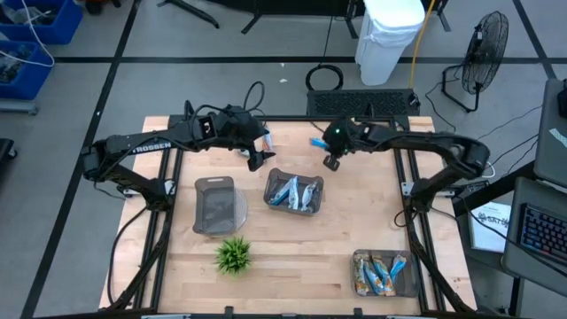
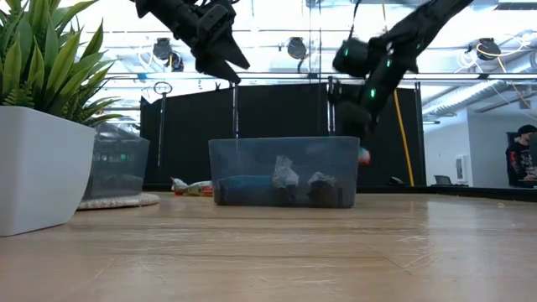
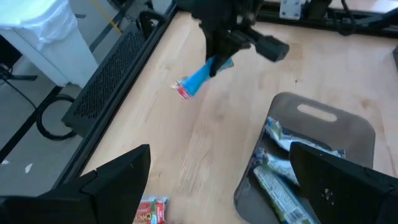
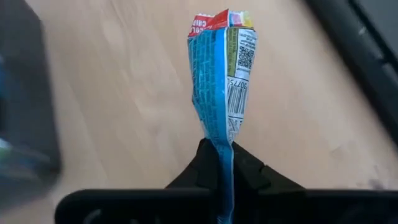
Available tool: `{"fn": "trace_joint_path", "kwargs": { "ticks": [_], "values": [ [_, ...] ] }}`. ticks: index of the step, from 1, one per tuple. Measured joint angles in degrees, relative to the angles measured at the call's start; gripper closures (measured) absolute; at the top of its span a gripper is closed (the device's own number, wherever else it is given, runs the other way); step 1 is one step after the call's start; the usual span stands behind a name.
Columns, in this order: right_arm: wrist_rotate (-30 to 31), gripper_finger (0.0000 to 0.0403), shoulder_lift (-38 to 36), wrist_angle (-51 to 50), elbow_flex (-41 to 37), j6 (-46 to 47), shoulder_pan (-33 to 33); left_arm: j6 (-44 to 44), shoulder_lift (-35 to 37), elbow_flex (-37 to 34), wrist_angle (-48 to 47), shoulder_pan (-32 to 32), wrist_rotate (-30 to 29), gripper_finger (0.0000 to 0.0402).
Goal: Pick and place Granola Bars by type
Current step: Put the red granola bar into the middle left black bin
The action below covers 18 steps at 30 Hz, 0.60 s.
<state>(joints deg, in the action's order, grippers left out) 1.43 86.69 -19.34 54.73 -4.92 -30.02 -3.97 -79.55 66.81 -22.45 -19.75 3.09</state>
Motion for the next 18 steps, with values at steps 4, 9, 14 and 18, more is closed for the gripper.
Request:
{"fn": "trace_joint_path", "kwargs": {
  "ticks": [4,9,14,18],
  "values": [
    [-0.09,0.04,-6.09,-0.81,2.68,1.57,0.15,0.04,0.02,0.0,3.47,-0.04,2.47,0.0014],
    [-0.33,0.0401,-11.33,-1.02,8.03,3.43,1.1,-0.2,0.7,0.01,10.25,-0.02,5.38,0.0014],
    [-1.6,0.0402,-12.17,-0.75,16.04,4.37,3.26,0.74,2.2,0.03,16.24,-0.59,8.07,0.0014],
    [-1.68,0.0402,-11.01,2.69,21.48,4.12,6.5,3.75,3.74,0.0,20.29,-1.0,10.12,0.0014]
  ]
}}
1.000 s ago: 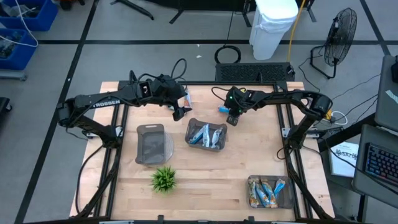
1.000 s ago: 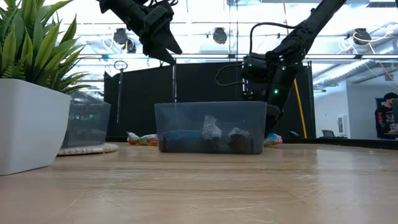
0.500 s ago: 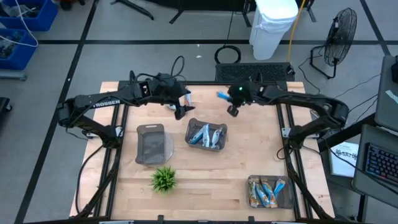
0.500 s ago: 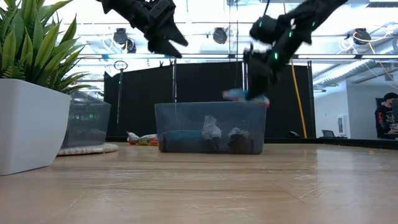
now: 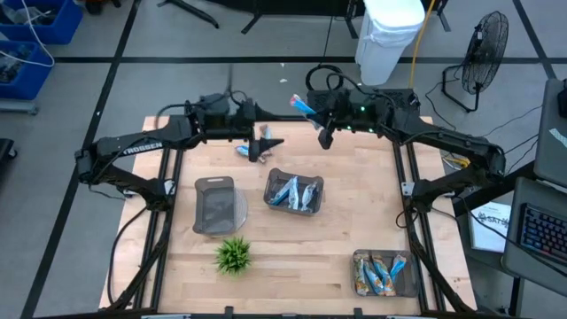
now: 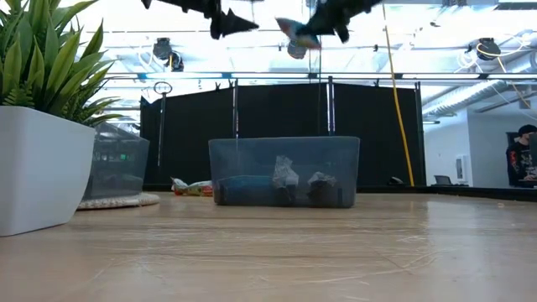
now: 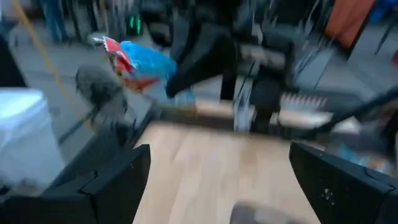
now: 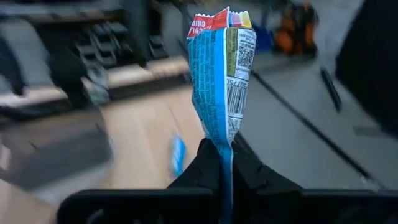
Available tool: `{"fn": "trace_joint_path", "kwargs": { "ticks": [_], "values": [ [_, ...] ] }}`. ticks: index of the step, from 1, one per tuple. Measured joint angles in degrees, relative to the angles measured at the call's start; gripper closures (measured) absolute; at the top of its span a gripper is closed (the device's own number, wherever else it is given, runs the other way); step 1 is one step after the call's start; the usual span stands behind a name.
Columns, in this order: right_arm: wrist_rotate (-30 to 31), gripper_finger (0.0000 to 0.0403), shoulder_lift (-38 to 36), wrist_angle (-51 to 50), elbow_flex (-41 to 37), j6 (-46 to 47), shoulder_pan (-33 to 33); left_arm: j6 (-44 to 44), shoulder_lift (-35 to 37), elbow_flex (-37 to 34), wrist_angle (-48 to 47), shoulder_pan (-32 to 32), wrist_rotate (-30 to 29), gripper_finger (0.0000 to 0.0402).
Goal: Pick and place Granola Bars by type
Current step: Put the red granola bar into the middle left black bin
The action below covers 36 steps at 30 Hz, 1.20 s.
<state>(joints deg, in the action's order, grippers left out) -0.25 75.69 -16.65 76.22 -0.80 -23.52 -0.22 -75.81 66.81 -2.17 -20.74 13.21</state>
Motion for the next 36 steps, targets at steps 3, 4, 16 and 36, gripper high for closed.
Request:
{"fn": "trace_joint_path", "kwargs": {
  "ticks": [3,4,16,36],
  "values": [
    [-0.44,0.0402,0.97,3.16,2.7,-0.3,2.38,1.76,1.46,0.02,3.94,-0.03,0.48,0.0014],
    [-1.11,0.0402,1.31,4.34,3.49,-0.27,3.04,2.23,1.9,0.02,4.86,-0.03,0.48,0.0014],
    [-2.91,0.0403,6.08,17.82,5.08,0.57,10.95,5.9,2.91,0.02,12.39,0.32,1.84,0.0014],
    [-2.9,0.0403,7.93,18.73,5.06,3.13,12.38,10.91,2.89,0.02,12.95,2.51,3.91,0.0149]
  ]
}}
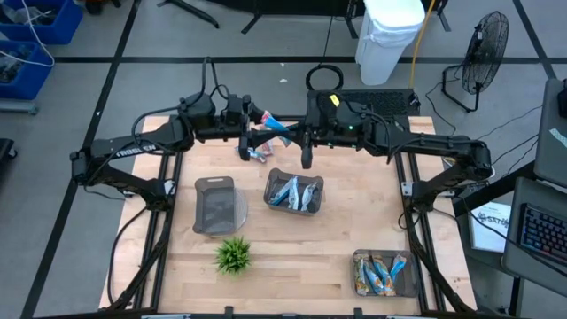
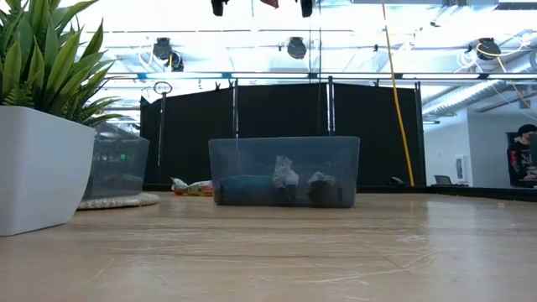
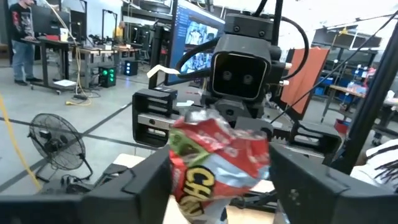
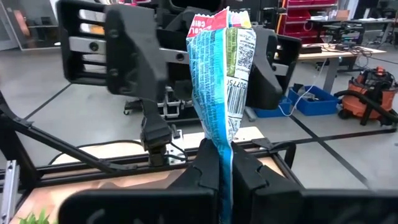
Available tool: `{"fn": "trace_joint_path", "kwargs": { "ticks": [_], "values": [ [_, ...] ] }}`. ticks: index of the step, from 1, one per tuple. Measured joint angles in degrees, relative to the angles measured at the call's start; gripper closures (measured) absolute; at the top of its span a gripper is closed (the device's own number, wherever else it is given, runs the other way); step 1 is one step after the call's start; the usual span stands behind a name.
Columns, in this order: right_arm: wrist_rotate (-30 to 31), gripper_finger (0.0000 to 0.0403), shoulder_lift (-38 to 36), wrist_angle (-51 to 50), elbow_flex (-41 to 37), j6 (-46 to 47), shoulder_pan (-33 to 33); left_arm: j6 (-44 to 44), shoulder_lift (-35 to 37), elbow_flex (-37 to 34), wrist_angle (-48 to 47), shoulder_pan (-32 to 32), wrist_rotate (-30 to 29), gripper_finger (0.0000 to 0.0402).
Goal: Pick and place Granola Bars by type
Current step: Put the red granola bar into the middle left black bin
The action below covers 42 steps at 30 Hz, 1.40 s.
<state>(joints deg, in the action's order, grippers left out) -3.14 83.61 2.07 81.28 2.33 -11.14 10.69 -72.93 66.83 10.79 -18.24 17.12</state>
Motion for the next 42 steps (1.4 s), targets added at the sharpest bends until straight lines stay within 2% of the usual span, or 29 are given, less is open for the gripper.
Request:
{"fn": "trace_joint_path", "kwargs": {
  "ticks": [11,19,26,30,37,42],
  "values": [
    [0.07,0.0398,-0.02,0.86,0.0,-0.35,0.97,1.55,0.0,0.0,0.04,0.0,0.66,0.0271],
    [0.1,0.0338,-0.04,2.16,-0.04,-6.81,1.5,3.02,0.02,0.0,0.2,0.0,0.71,0.0367],
    [0.13,0.0241,-4.21,-1.03,-0.09,-11.43,1.1,0.01,0.68,0.0,-0.38,0.0,0.33,0.0378],
    [0.17,0.0201,-6.74,-2.01,-0.04,-13.4,0.93,-0.55,0.87,0.0,-1.01,-0.11,-0.13,0.0379],
    [0.31,0.0175,-9.59,-5.43,0.0,-16.13,0.2,-4.23,1.89,0.0,-7.9,-0.09,-1.29,0.0381],
    [0.34,0.0178,-9.7,-6.63,-0.02,-16.72,-0.13,-7.09,3.35,0.02,-21.11,-0.37,-4.78,0.0382]
  ]
}}
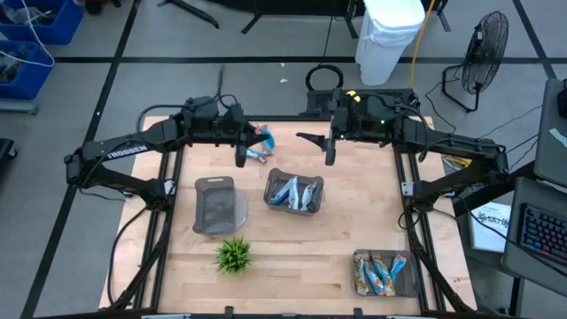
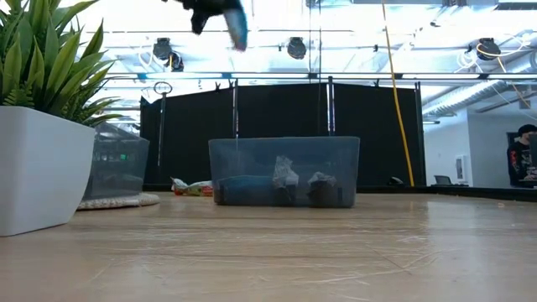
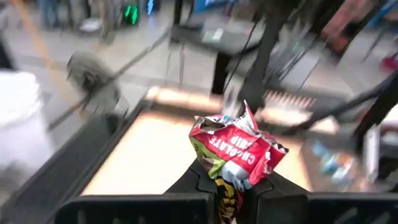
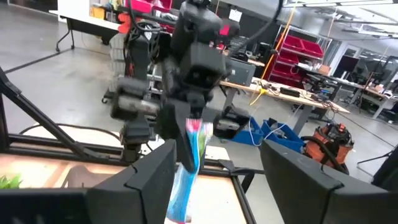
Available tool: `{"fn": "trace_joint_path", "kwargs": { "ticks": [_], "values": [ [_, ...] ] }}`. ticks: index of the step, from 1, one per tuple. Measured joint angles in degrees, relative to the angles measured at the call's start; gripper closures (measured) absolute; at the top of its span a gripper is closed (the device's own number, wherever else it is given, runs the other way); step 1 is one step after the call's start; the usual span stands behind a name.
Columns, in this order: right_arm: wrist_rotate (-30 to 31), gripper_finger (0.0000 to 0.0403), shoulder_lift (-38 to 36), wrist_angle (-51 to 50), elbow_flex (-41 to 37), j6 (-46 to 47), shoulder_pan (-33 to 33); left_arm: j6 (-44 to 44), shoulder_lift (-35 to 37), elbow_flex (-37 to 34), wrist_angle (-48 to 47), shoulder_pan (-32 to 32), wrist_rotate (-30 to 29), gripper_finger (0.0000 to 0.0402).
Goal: Pick and place Granola Bars by type
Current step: Put the red granola bar into the middle left black bin
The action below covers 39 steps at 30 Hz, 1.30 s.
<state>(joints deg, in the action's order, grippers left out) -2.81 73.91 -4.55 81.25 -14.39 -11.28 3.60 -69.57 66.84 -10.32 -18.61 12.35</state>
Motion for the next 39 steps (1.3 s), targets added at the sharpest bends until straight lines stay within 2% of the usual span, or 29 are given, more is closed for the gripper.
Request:
{"fn": "trace_joint_path", "kwargs": {
  "ticks": [9,19,24,29,39],
  "values": [
    [-0.04,0.0179,0.02,-0.07,-1.44,-1.43,-0.14,-2.44,0.6,-0.02,-26.12,0.0,-6.43,0.0382],
    [-0.2,0.0182,0.02,-0.03,-1.44,-1.65,-0.17,1.49,0.6,-0.02,-46.19,0.0,-8.43,0.0383],
    [-0.22,0.0183,0.02,0.0,-1.45,-1.75,-0.17,4.67,-0.06,-0.02,-53.62,0.74,-8.77,0.0383],
    [-0.09,0.0185,0.02,0.0,-1.46,-1.75,-0.17,4.97,-3.91,-0.02,-61.15,4.81,-13.87,0.0384],
    [-0.02,0.0187,0.02,0.02,-1.49,-1.75,-0.17,5.42,-12.73,-0.15,-60.67,9.97,-14.37,0.0384]
  ]
}}
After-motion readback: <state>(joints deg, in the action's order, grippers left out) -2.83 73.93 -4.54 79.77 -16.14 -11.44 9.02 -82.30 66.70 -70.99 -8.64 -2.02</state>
